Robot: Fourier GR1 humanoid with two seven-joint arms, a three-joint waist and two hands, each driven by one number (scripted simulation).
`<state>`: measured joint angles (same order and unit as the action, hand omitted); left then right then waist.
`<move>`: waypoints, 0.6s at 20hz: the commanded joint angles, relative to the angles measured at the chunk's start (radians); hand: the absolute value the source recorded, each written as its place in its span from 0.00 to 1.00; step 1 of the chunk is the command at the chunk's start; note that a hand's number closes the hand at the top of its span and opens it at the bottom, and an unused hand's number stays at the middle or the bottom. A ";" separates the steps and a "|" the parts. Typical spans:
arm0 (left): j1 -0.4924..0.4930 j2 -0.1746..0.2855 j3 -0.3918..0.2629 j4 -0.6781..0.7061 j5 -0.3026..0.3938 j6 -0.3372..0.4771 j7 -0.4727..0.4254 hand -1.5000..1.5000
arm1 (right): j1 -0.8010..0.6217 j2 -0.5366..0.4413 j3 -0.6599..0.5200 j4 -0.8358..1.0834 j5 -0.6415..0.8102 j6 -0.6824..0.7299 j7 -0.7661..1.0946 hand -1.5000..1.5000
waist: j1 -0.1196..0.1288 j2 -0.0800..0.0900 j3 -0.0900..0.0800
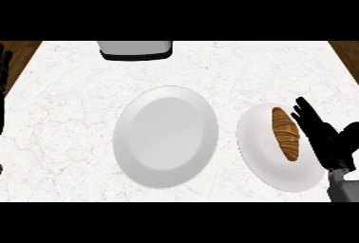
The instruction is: Pick the croissant from the plate and place it in the plate
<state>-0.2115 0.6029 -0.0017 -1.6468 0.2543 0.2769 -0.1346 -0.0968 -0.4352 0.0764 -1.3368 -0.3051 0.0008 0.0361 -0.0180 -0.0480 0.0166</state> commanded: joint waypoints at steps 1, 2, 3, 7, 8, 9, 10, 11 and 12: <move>0.005 -0.014 -0.018 -0.009 -0.035 -0.004 -0.011 0.50 | -0.029 0.026 0.016 -0.095 -0.007 0.030 -0.032 1.00 | 0.014 0.045 -0.017; -0.038 0.003 -0.028 -0.041 0.001 -0.018 0.073 0.50 | -0.100 0.030 0.046 -0.096 -0.010 0.090 -0.066 1.00 | 0.025 0.044 -0.015; -0.008 -0.024 -0.073 -0.012 -0.010 -0.035 0.050 0.50 | -0.152 0.079 0.086 -0.157 -0.011 0.085 -0.068 1.00 | 0.027 0.044 -0.016; 0.001 -0.040 -0.119 0.030 0.019 -0.078 0.097 0.50 | -0.269 -0.199 0.147 -0.163 0.338 0.068 -0.055 1.00 | 0.009 0.032 -0.054; -0.003 -0.042 -0.128 0.028 0.031 -0.092 0.113 0.50 | -0.279 -0.211 0.179 -0.163 0.418 0.028 -0.041 1.00 | 0.015 0.036 -0.038; -0.023 -0.056 -0.140 0.037 0.035 -0.097 0.117 0.50 | -0.299 -0.190 0.232 -0.155 0.489 0.007 -0.058 1.00 | 0.027 0.053 -0.027; -0.032 -0.067 -0.159 0.045 0.038 -0.107 0.143 0.50 | -0.308 -0.037 0.277 -0.133 0.519 -0.126 0.006 1.00 | 0.035 0.054 -0.020; -0.039 -0.059 -0.139 0.055 0.061 -0.125 0.164 0.50 | -0.244 0.102 0.294 -0.128 0.512 -0.233 -0.008 1.00 | 0.024 0.051 -0.017; -0.017 -0.062 -0.133 0.058 0.046 -0.116 0.145 0.50 | -0.164 0.166 0.274 -0.146 0.446 -0.253 -0.072 0.00 | 0.016 0.049 -0.016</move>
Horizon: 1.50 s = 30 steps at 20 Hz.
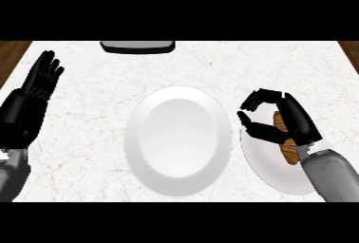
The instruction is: Pick the croissant from the plate and place it in the plate
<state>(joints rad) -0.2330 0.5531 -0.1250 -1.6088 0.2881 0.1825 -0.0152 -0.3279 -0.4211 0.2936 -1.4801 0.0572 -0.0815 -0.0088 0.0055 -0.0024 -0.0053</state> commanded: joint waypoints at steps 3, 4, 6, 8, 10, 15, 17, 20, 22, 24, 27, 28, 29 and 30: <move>-0.012 0.001 0.005 0.005 0.034 -0.046 0.054 0.50 | 0.134 0.233 -0.016 0.046 -0.012 -0.213 -0.229 0.00 | -0.006 0.005 0.008; -0.047 -0.033 -0.025 0.026 -0.002 -0.004 0.083 0.50 | 0.122 0.272 0.010 -0.029 -0.001 -0.240 -0.177 0.00 | -0.018 0.002 0.007; -0.019 -0.042 -0.020 0.029 -0.013 -0.021 0.038 0.50 | 0.189 0.274 -0.026 0.007 -0.045 -0.215 -0.343 0.00 | -0.012 0.003 0.006; 0.055 -0.036 0.005 -0.022 -0.002 -0.053 0.031 0.50 | 0.155 0.228 -0.093 -0.022 -0.065 -0.182 -0.322 0.00 | -0.003 0.001 0.006; 0.017 -0.018 0.041 -0.059 0.004 -0.059 0.104 0.50 | 0.164 0.178 -0.110 -0.112 -0.021 -0.189 -0.265 0.00 | -0.006 0.000 0.005; -0.018 -0.066 -0.005 0.029 -0.044 -0.033 0.063 0.50 | 0.125 -0.057 -0.130 -0.299 0.099 -0.136 0.101 0.00 | -0.023 -0.003 0.002; 0.005 -0.068 0.001 -0.006 -0.046 -0.022 0.053 0.50 | 0.126 -0.141 -0.121 -0.296 0.123 -0.061 0.209 0.00 | -0.016 -0.006 0.001; -0.029 -0.051 0.017 0.015 -0.026 -0.037 0.101 0.50 | 0.106 -0.257 -0.096 -0.315 0.162 0.054 0.390 0.00 | -0.020 -0.005 -0.001; -0.030 -0.061 0.000 0.008 -0.042 -0.035 0.091 0.50 | 0.078 -0.321 -0.095 -0.337 0.108 0.174 0.488 0.00 | -0.015 -0.004 0.000; -0.003 -0.050 0.022 0.005 -0.028 -0.060 0.056 0.50 | 0.058 -0.367 -0.076 -0.338 0.103 0.252 0.573 0.00 | -0.001 -0.002 0.000; -0.031 -0.054 0.020 0.000 -0.038 -0.045 0.094 0.50 | 0.055 -0.414 -0.055 -0.354 0.015 0.398 0.665 0.00 | -0.007 0.000 0.002; -0.049 -0.029 0.051 0.017 -0.016 -0.073 0.100 0.50 | 0.054 -0.391 -0.020 -0.380 0.022 0.403 0.724 0.00 | -0.006 0.000 0.003; -0.036 -0.083 -0.010 0.015 -0.072 -0.033 0.086 0.50 | 0.001 -0.391 -0.042 -0.362 -0.031 0.448 0.769 0.00 | -0.003 0.002 0.003; -0.044 -0.051 0.056 0.046 -0.021 -0.090 0.061 0.50 | -0.024 -0.402 -0.080 -0.360 -0.063 0.480 0.783 0.00 | -0.003 0.003 0.004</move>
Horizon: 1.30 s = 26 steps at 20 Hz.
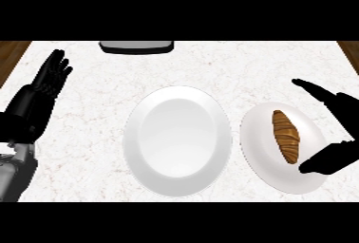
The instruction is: Pick the croissant from the plate and place it in the plate
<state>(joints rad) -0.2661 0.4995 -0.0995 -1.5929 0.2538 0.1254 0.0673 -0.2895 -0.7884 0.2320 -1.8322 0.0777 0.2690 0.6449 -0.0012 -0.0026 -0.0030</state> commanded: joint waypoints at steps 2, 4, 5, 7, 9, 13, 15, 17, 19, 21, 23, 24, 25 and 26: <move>-0.005 0.015 0.054 0.018 0.018 -0.042 0.009 0.50 | -0.026 -0.027 -0.005 -0.083 -0.085 0.151 0.198 0.00 | -0.001 0.001 0.002; -0.017 -0.042 0.018 0.041 -0.015 -0.041 -0.031 0.50 | -0.083 0.048 0.055 0.067 0.010 0.149 0.150 0.00 | 0.008 0.005 0.002; -0.017 -0.036 0.037 0.032 -0.019 -0.049 -0.001 0.50 | -0.041 0.036 0.009 0.032 0.028 0.158 0.150 0.00 | 0.002 0.003 0.003; 0.022 -0.021 0.048 -0.064 -0.010 -0.054 0.051 0.50 | -0.022 0.088 0.039 0.086 0.117 0.120 0.108 0.00 | 0.008 0.002 0.003; 0.060 -0.067 0.031 0.000 -0.051 -0.061 -0.046 0.50 | -0.079 0.060 -0.017 0.124 0.098 0.192 0.125 0.00 | 0.006 0.003 0.003; 0.011 -0.068 0.051 -0.029 -0.045 -0.062 0.032 0.50 | -0.049 0.081 0.017 0.124 0.163 0.219 0.188 0.00 | 0.004 0.002 0.003; 0.024 -0.106 0.041 0.002 -0.091 -0.048 -0.014 0.50 | -0.045 0.127 0.021 0.185 0.219 0.208 0.136 0.00 | 0.004 0.003 0.003; -0.021 -0.064 0.100 0.045 -0.059 -0.104 -0.002 0.50 | -0.056 0.152 0.015 0.242 0.246 0.211 0.127 0.00 | 0.003 0.004 0.003; -0.015 -0.086 0.093 -0.026 -0.064 -0.092 0.069 0.50 | 0.026 0.126 -0.038 0.209 0.254 0.221 0.047 0.00 | 0.000 0.002 0.003; -0.070 -0.095 0.118 0.062 -0.071 -0.120 0.030 0.50 | -0.066 0.196 -0.012 0.271 0.282 0.256 0.095 0.00 | 0.002 0.004 0.003; -0.059 -0.124 0.095 0.067 -0.123 -0.095 0.012 0.50 | 0.017 0.209 -0.010 0.248 0.321 0.220 0.043 0.00 | -0.001 0.003 0.003; -0.022 -0.125 0.093 -0.029 -0.116 -0.101 0.073 0.50 | -0.038 0.206 -0.044 0.313 0.335 0.254 0.015 0.00 | 0.004 0.003 0.003; 0.016 -0.119 0.119 -0.001 -0.098 -0.123 0.012 0.50 | -0.027 0.225 -0.021 0.349 0.358 0.229 -0.008 0.00 | 0.006 0.003 0.003; 0.061 -0.152 0.082 -0.024 -0.123 -0.098 0.003 0.50 | -0.026 0.205 -0.030 0.395 0.355 0.238 -0.049 0.00 | 0.008 0.003 0.003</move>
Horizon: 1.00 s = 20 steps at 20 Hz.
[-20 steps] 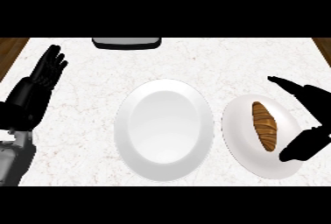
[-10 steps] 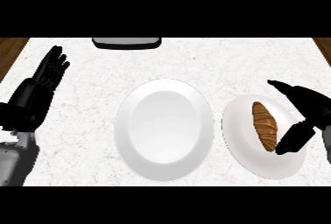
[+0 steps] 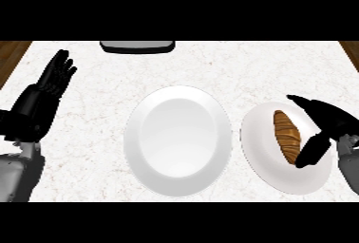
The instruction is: Pick the croissant from the plate and place it in the plate
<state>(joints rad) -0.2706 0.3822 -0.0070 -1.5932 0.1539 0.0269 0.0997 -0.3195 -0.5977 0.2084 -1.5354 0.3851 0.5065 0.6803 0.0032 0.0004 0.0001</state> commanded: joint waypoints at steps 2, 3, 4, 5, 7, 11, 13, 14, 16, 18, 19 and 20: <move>0.037 -0.016 0.018 -0.065 -0.031 -0.004 0.020 0.50 | -0.014 0.053 -0.007 0.112 0.067 0.021 -0.089 0.00 | 0.004 0.000 0.000; 0.018 0.000 0.049 -0.045 0.001 -0.051 0.034 0.50 | 0.040 0.068 -0.017 0.042 0.068 0.025 -0.045 0.00 | -0.002 -0.001 0.000; 0.027 -0.050 0.017 -0.057 -0.041 0.000 0.036 0.50 | 0.024 0.091 -0.004 0.061 0.095 0.024 -0.040 0.00 | -0.001 -0.001 0.000; 0.015 -0.030 0.019 -0.095 -0.024 -0.016 0.087 0.50 | 0.076 0.061 -0.005 0.091 0.124 -0.013 -0.117 0.00 | -0.001 -0.001 0.000; 0.017 -0.049 0.035 -0.020 -0.036 -0.043 0.006 0.50 | 0.042 0.063 -0.032 0.141 0.144 0.015 -0.129 0.00 | -0.002 0.000 0.000; 0.034 -0.055 0.044 -0.088 -0.053 -0.041 0.053 0.50 | 0.057 0.110 0.015 0.120 0.232 0.000 -0.104 0.00 | -0.003 -0.001 0.000; 0.040 -0.054 0.031 -0.061 -0.060 -0.037 0.028 0.50 | -0.029 0.162 -0.006 0.229 0.252 -0.175 -0.224 1.00 | 0.006 0.001 0.001; 0.014 -0.056 0.036 -0.002 -0.060 -0.049 -0.007 0.50 | -0.005 0.139 0.005 0.178 0.288 -0.220 -0.247 1.00 | -0.003 0.002 0.000; -0.008 -0.039 0.069 -0.036 -0.015 -0.065 0.062 0.50 | 0.003 0.138 0.007 0.172 0.331 -0.264 -0.257 1.00 | -0.003 0.000 0.000; 0.043 -0.020 0.088 -0.076 -0.032 -0.036 0.067 0.50 | 0.207 0.180 0.010 0.036 0.377 -0.341 -0.012 1.00 | -0.043 -0.016 -0.001; 0.068 -0.010 0.101 -0.042 -0.039 -0.043 0.029 0.50 | 0.254 0.178 -0.010 0.008 0.378 -0.347 0.049 1.00 | -0.088 -0.027 -0.005; 0.080 -0.018 0.101 -0.042 -0.056 -0.021 0.024 0.50 | 0.310 0.193 -0.018 0.023 0.398 -0.375 0.101 1.00 | -0.114 -0.032 -0.006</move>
<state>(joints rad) -0.2207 0.3504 0.0646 -1.6439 0.1099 -0.0123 0.1320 -0.1758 -0.4356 0.2009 -1.4557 0.7205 0.2169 0.6147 -0.0417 -0.0175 -0.0055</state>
